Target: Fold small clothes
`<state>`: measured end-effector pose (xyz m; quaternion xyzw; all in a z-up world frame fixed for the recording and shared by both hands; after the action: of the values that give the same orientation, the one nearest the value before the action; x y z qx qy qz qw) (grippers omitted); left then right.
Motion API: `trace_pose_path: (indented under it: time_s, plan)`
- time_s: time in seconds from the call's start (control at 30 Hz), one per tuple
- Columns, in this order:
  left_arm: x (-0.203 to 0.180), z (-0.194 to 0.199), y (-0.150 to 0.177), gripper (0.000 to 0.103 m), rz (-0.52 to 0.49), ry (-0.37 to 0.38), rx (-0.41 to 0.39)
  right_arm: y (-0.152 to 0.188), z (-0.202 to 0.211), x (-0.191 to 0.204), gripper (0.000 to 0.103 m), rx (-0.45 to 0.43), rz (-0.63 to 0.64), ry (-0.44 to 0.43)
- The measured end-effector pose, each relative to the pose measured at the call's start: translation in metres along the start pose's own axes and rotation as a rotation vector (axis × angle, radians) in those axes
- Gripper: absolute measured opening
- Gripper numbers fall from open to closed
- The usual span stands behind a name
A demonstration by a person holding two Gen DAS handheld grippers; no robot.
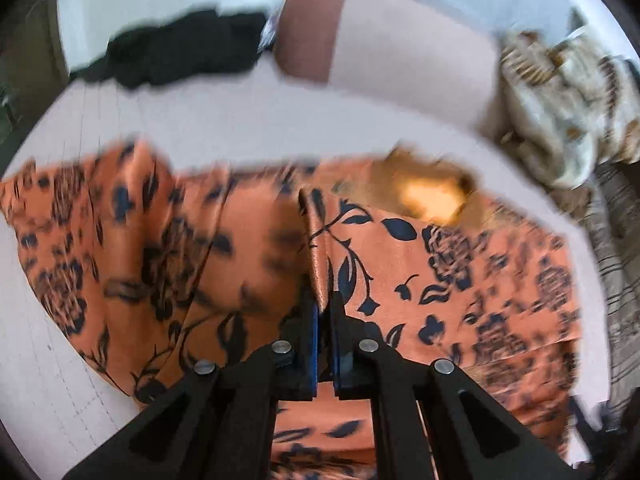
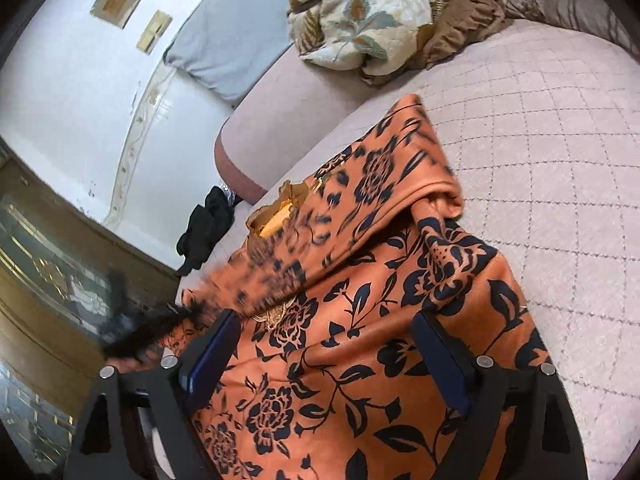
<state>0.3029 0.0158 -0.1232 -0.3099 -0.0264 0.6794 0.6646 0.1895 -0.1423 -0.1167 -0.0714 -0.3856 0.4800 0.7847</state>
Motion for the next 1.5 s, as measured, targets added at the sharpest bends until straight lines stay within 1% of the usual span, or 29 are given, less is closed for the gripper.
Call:
trace_pose_path:
  time_s: [0.07, 0.13, 0.17, 0.23, 0.27, 0.33, 0.43, 0.5, 0.57, 0.6, 0.67, 0.7, 0.73, 0.8, 0.83, 0.9, 0.97, 1.03, 1.1, 1.13, 1.17, 1.23, 1.27, 1.3, 1.33, 1.37, 1.4, 1.43, 1.5]
  plan:
    - [0.018, -0.015, 0.009, 0.006, 0.052, -0.009, 0.026, -0.012, 0.017, -0.003, 0.09, -0.047, -0.017, -0.012]
    - [0.026, -0.01, 0.011, 0.006, 0.079, 0.026, 0.005, -0.03, 0.032, -0.008, 0.092, -0.101, -0.032, -0.014]
    - [0.024, -0.009, 0.01, 0.006, 0.075, 0.023, 0.001, -0.043, 0.037, -0.012, 0.095, -0.123, -0.027, -0.001]
    - [0.024, 0.002, 0.011, 0.006, 0.046, 0.006, -0.012, -0.068, 0.032, -0.021, 0.097, -0.118, -0.043, 0.036]
    - [0.026, 0.005, 0.01, 0.006, 0.039, 0.0, -0.017, -0.08, 0.025, -0.027, 0.097, -0.106, -0.062, 0.037]
    - [0.024, 0.007, 0.008, 0.006, 0.052, -0.012, -0.026, -0.105, -0.005, -0.043, 0.097, -0.02, -0.11, 0.012]
    - [0.028, 0.018, 0.013, 0.006, 0.074, -0.005, -0.022, -0.122, -0.055, -0.061, 0.097, 0.143, -0.174, -0.048]
    - [0.03, 0.021, 0.013, 0.006, 0.074, -0.008, -0.024, -0.124, -0.078, -0.069, 0.096, 0.232, -0.21, -0.079]
    - [0.031, 0.021, 0.011, 0.006, 0.077, -0.017, -0.029, -0.124, -0.083, -0.074, 0.094, 0.225, -0.205, -0.018]
    - [0.033, 0.022, 0.01, 0.006, 0.086, -0.016, -0.03, -0.123, -0.078, -0.072, 0.094, 0.207, -0.196, -0.014]
    - [0.037, 0.023, 0.008, 0.006, 0.084, -0.011, -0.022, -0.114, -0.057, -0.057, 0.094, 0.145, -0.096, 0.017]
    - [0.037, 0.023, 0.008, 0.006, 0.073, -0.015, -0.022, -0.107, -0.049, -0.047, 0.094, 0.124, -0.013, 0.059]
    - [0.038, 0.021, 0.006, 0.006, 0.062, -0.02, -0.023, -0.096, -0.043, -0.033, 0.094, 0.11, 0.117, 0.135]
    - [0.042, 0.023, 0.004, 0.006, 0.04, -0.036, -0.025, -0.081, -0.045, -0.018, 0.094, 0.124, 0.24, 0.195]
    - [0.044, 0.025, 0.006, 0.006, 0.036, -0.04, -0.027, -0.077, -0.051, -0.015, 0.094, 0.142, 0.255, 0.192]
    - [0.042, 0.021, 0.008, 0.006, 0.037, -0.04, -0.024, -0.081, -0.058, -0.025, 0.094, 0.162, 0.16, 0.11]
    - [0.04, 0.018, 0.008, 0.006, 0.034, -0.038, -0.016, -0.095, -0.068, -0.046, 0.094, 0.172, -0.058, -0.032]
    - [0.038, 0.017, 0.008, 0.006, 0.025, -0.04, -0.01, -0.106, -0.086, -0.064, 0.093, 0.209, -0.203, -0.111]
    - [0.036, 0.016, 0.007, 0.006, 0.008, -0.051, -0.007, -0.116, -0.099, -0.07, 0.087, 0.228, -0.234, -0.107]
    - [0.035, 0.014, 0.007, 0.006, 0.001, -0.055, -0.008, -0.121, -0.106, -0.068, 0.087, 0.242, -0.23, -0.112]
    - [0.034, 0.014, 0.008, 0.006, -0.008, -0.061, -0.009, -0.127, -0.113, -0.064, 0.085, 0.26, -0.221, -0.136]
    - [0.031, 0.01, 0.007, 0.006, -0.023, -0.069, -0.008, -0.139, -0.124, -0.059, 0.053, 0.281, -0.207, -0.154]
    - [0.03, 0.009, 0.007, 0.006, -0.031, -0.073, -0.007, -0.143, -0.133, -0.059, 0.044, 0.306, -0.221, -0.162]
    - [0.03, 0.01, 0.007, 0.006, -0.037, -0.074, -0.006, -0.144, -0.142, -0.059, 0.018, 0.33, -0.223, -0.149]
    - [0.029, 0.01, 0.007, 0.006, -0.04, -0.072, -0.004, -0.144, -0.147, -0.059, 0.013, 0.345, -0.202, -0.118]
    - [0.03, 0.011, 0.007, 0.006, -0.041, -0.07, -0.003, -0.145, -0.149, -0.055, 0.011, 0.342, -0.171, -0.087]
    - [0.03, 0.011, 0.007, 0.006, -0.044, -0.067, 0.001, -0.147, -0.143, -0.047, 0.011, 0.306, -0.114, -0.043]
    - [0.029, 0.012, 0.006, 0.006, -0.048, -0.066, 0.003, -0.149, -0.135, -0.039, 0.01, 0.276, -0.084, -0.032]
    - [0.028, 0.011, 0.005, 0.006, -0.067, -0.074, 0.007, -0.158, -0.105, -0.014, 0.01, 0.174, 0.029, 0.019]
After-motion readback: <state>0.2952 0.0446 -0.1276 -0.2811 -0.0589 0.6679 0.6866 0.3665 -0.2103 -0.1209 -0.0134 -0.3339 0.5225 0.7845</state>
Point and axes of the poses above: each gripper's, at about its wrist camera, not at the fingertips, and z roughly against the way its jaws point, x to its left, y to its underside, the point moved 3 cm from there along -z, roughly the way its jaws point, and after that the axes turned 15 degrees about y, right-handed, at the moved point
